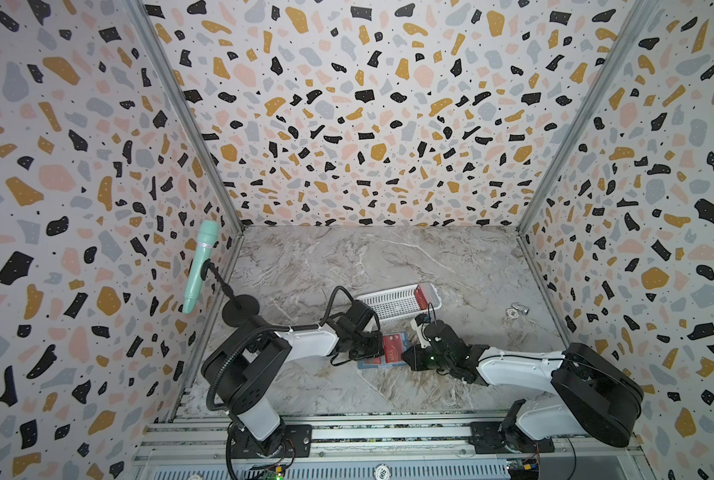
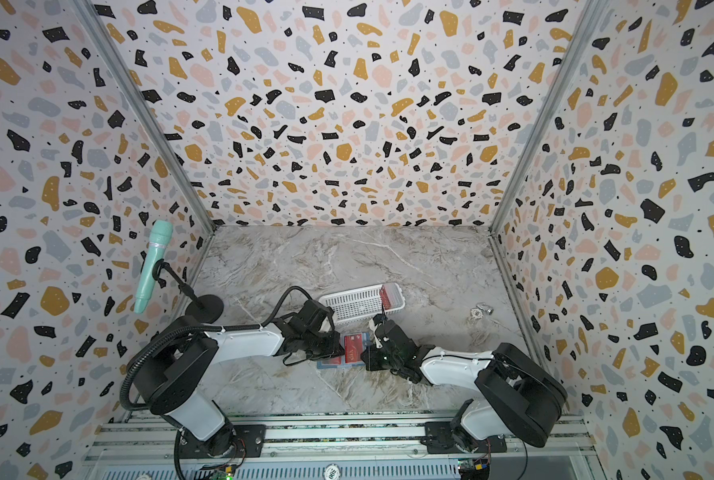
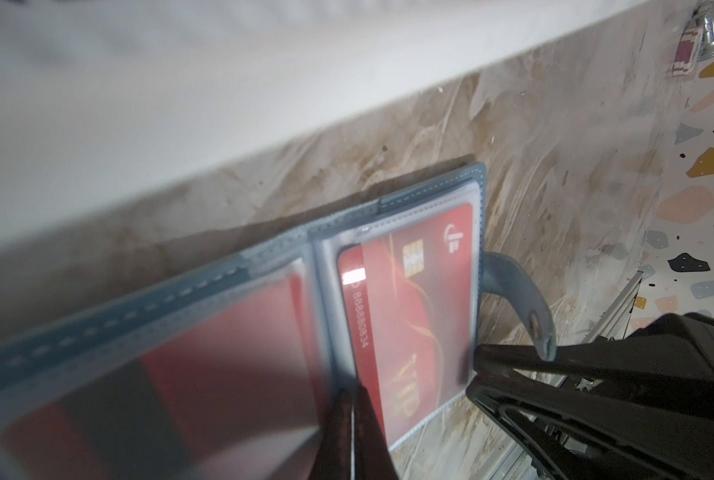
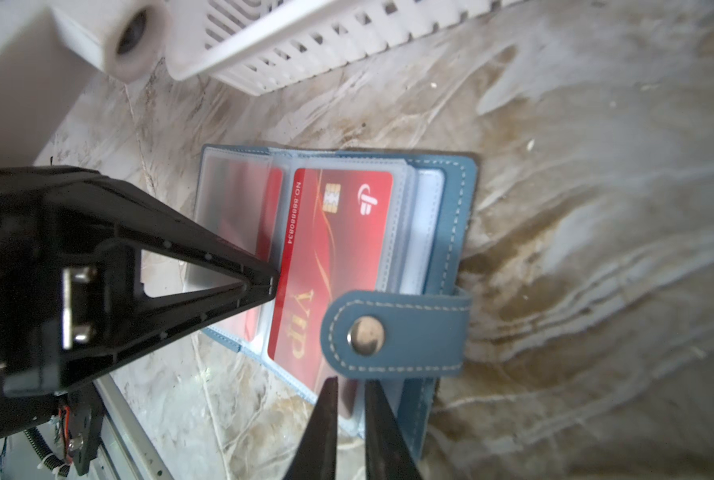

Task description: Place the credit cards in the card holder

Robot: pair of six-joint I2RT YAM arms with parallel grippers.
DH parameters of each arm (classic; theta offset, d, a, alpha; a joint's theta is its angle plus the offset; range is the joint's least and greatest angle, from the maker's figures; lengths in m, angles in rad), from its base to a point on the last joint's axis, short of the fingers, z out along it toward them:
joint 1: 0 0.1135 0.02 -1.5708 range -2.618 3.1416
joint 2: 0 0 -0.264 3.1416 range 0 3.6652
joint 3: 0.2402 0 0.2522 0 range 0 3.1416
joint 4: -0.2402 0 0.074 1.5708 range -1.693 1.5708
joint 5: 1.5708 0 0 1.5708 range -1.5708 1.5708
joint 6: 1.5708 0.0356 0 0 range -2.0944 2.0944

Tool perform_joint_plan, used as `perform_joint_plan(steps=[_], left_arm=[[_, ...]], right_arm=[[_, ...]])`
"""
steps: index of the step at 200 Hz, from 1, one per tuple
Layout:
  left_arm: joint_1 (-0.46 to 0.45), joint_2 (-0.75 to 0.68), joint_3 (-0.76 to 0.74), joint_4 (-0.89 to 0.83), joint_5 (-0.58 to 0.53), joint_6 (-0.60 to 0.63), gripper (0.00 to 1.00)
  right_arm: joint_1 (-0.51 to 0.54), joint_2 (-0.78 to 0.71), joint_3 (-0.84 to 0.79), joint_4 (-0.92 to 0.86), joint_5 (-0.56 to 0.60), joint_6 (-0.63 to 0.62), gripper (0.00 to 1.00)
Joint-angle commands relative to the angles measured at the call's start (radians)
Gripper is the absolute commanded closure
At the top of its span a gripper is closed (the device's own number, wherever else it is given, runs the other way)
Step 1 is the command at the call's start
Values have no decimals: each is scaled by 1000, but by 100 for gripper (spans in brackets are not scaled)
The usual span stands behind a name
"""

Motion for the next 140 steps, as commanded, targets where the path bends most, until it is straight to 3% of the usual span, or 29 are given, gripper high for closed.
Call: perform_joint_plan(steps=[1, 140], left_arm=[[-9, 15, -2, 4, -3, 10, 92], [-9, -5, -6, 37, 22, -15, 93]], right_arm=[[-3, -1, -7, 13, -11, -2, 84], [0, -58, -13, 83, -50, -5, 83]])
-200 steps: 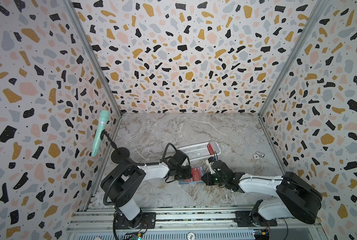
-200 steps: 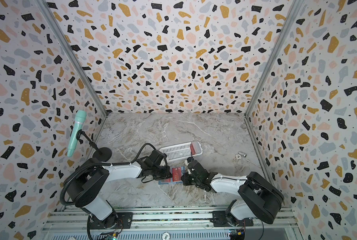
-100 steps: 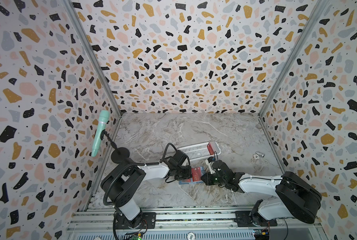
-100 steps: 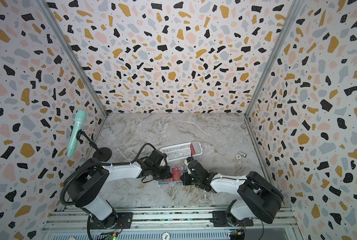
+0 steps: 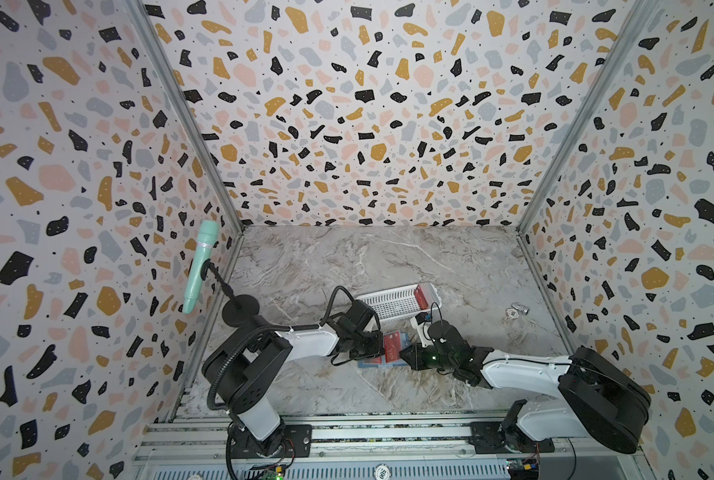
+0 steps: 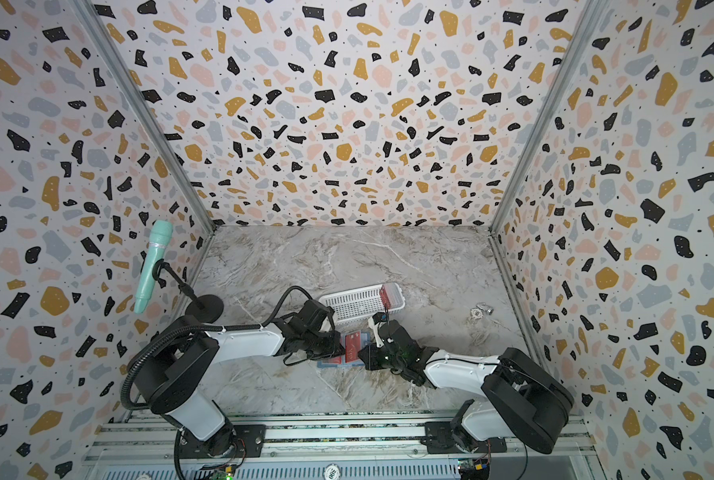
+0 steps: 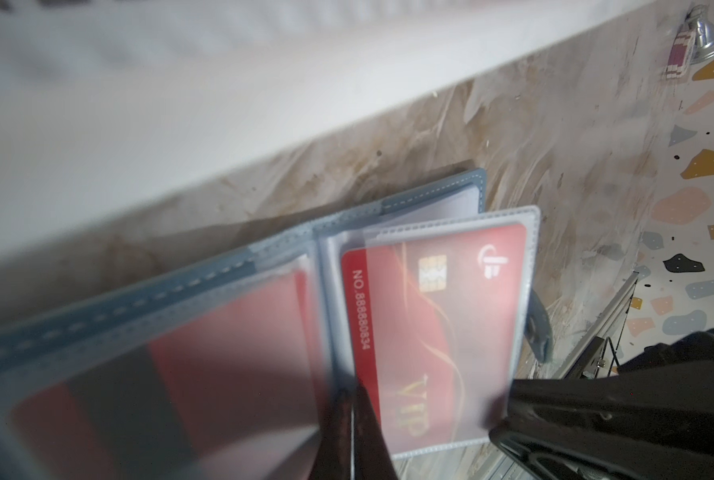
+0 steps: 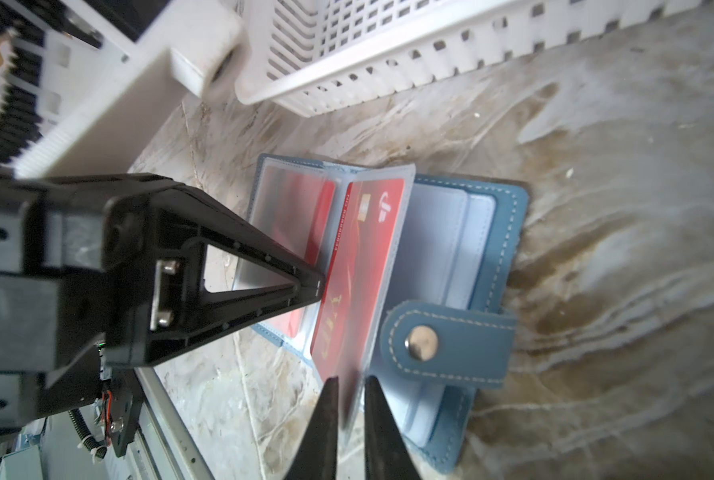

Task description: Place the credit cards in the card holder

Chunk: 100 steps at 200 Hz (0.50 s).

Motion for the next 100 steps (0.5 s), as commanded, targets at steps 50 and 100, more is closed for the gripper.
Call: perform_joint_plan(steps=[50, 100], left_arm=[[-8, -37, -6, 23, 20, -13, 92], [3, -139, 30, -51, -57, 9, 87]], right_arm=[[15, 15, 58, -14, 6, -18, 81], [42, 33, 123, -95, 69, -33, 70]])
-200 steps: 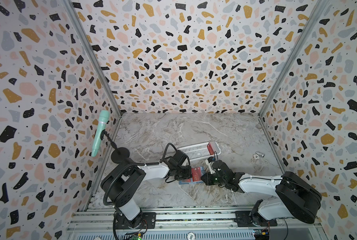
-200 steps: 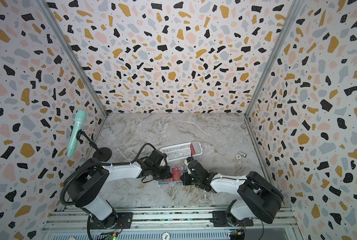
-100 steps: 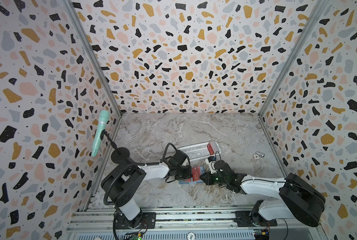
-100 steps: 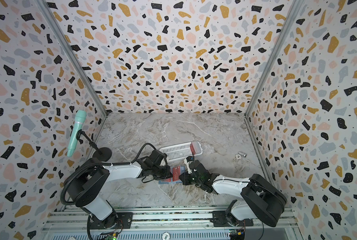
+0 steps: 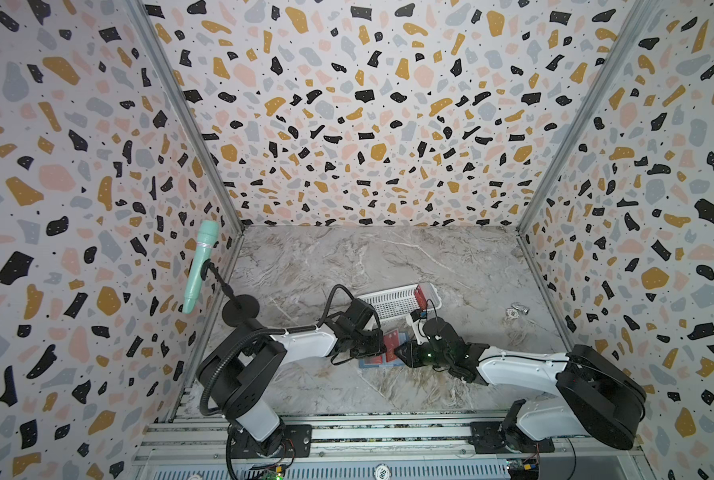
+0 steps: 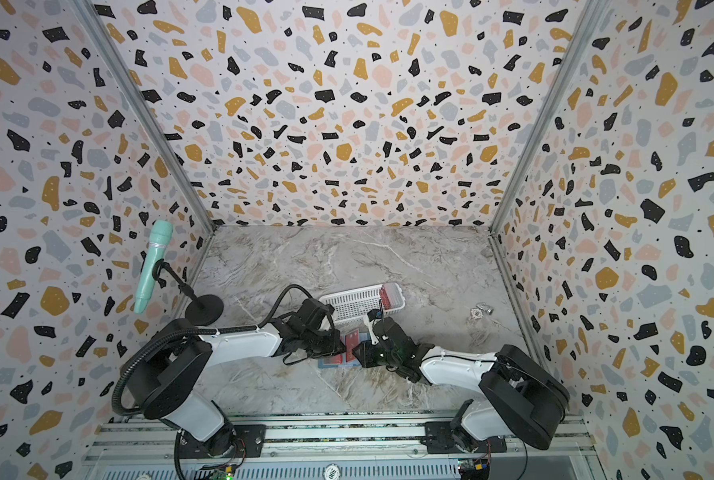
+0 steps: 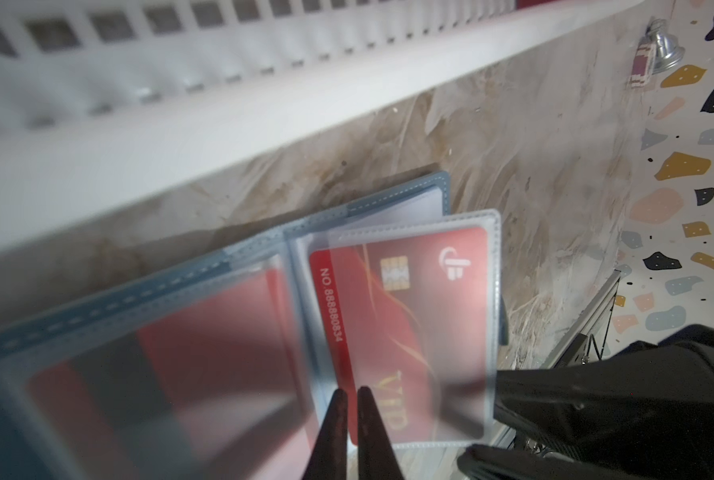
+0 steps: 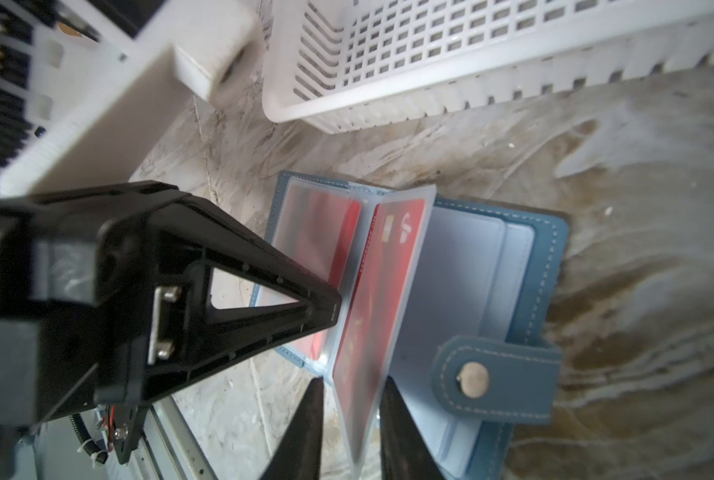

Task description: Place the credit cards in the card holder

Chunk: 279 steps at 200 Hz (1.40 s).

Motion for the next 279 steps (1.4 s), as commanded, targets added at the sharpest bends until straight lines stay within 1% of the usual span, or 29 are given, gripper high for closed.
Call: perform_joint_plan(steps=[1, 34, 62, 94, 113, 132, 161, 225, 244, 279], left_arm=[[5, -77, 30, -39, -45, 13, 87], [45, -145, 23, -79, -69, 33, 83], [87, -237, -1, -97, -124, 49, 80], [132, -319, -23, -76, -147, 75, 78], [146, -359, -45, -36, -148, 82, 76], [152, -377, -62, -7, -144, 78, 73], [154, -373, -70, 30, -128, 65, 72], [154, -362, -73, 95, -124, 82, 71], [154, -355, -76, 122, -117, 86, 71], [152, -312, -54, 165, -101, 89, 71]], right_arm=[[13, 5, 52, -56, 39, -18, 70], [39, 15, 102, -99, 70, -28, 68], [71, 30, 142, -110, 72, -32, 67], [97, 73, 194, -113, 63, -46, 66], [113, 95, 226, -111, 43, -76, 65], [122, 102, 244, -122, 43, -92, 65], [117, 71, 234, -139, 67, -103, 65], [42, -28, 188, -188, 83, -145, 65], [-1, -69, 172, -208, 86, -165, 65], [-100, -122, 187, -304, 108, -249, 65]])
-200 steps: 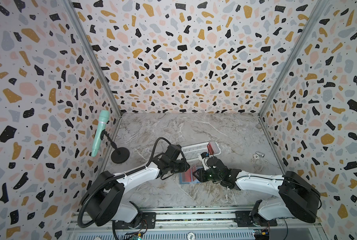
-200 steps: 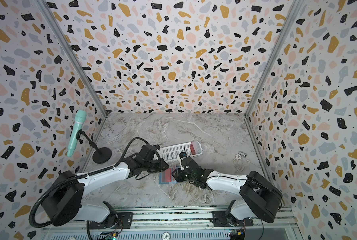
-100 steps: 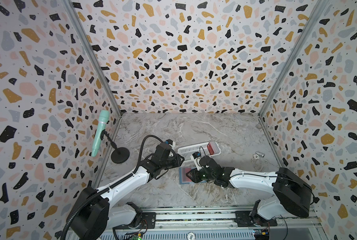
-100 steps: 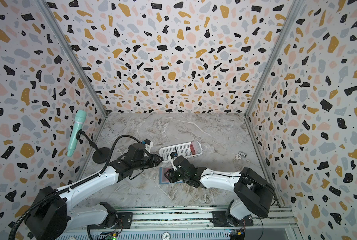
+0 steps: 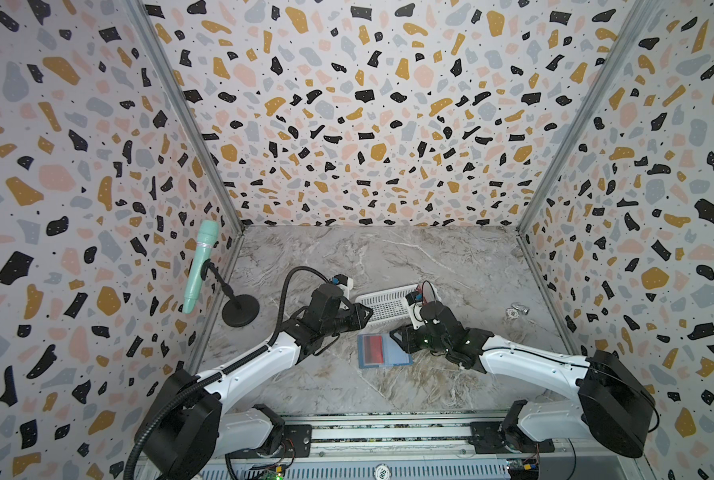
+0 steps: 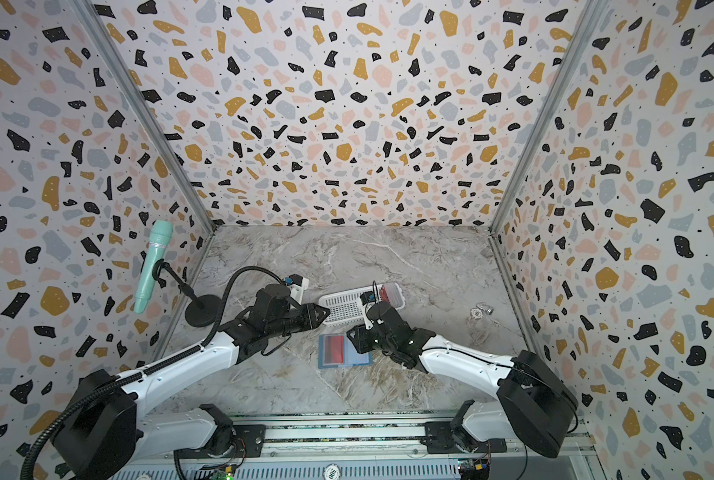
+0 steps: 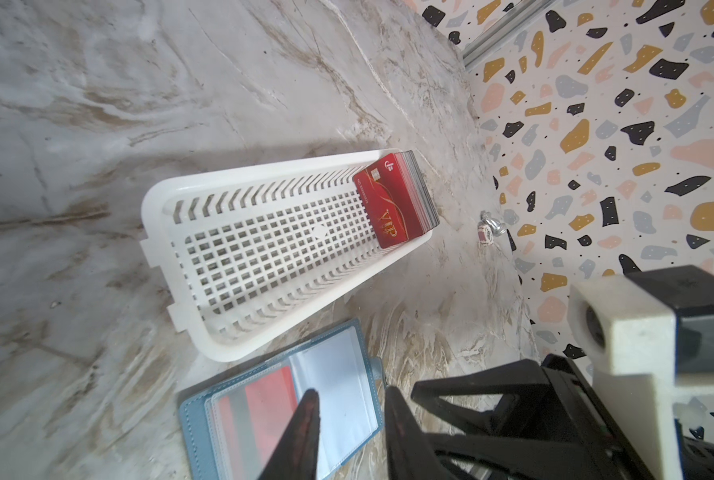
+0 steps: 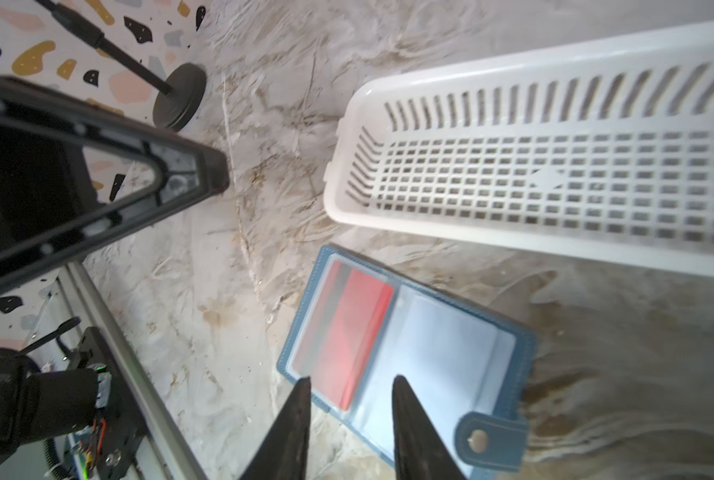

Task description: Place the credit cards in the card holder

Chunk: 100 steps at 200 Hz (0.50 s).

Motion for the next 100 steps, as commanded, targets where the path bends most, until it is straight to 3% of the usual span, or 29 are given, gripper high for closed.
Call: perform_joint_plan(steps=[1, 56, 100], left_arm=[[2, 32, 10, 71, 18, 24, 71], [-7, 159, 88, 90, 2, 55, 71], [-39, 248, 139, 122, -13, 49, 71]], right_arm=[[-58, -47, 12, -93, 25, -80, 65], [-257, -29, 106, -226, 63, -244, 56], [-371, 85, 215, -267, 67, -348, 31]])
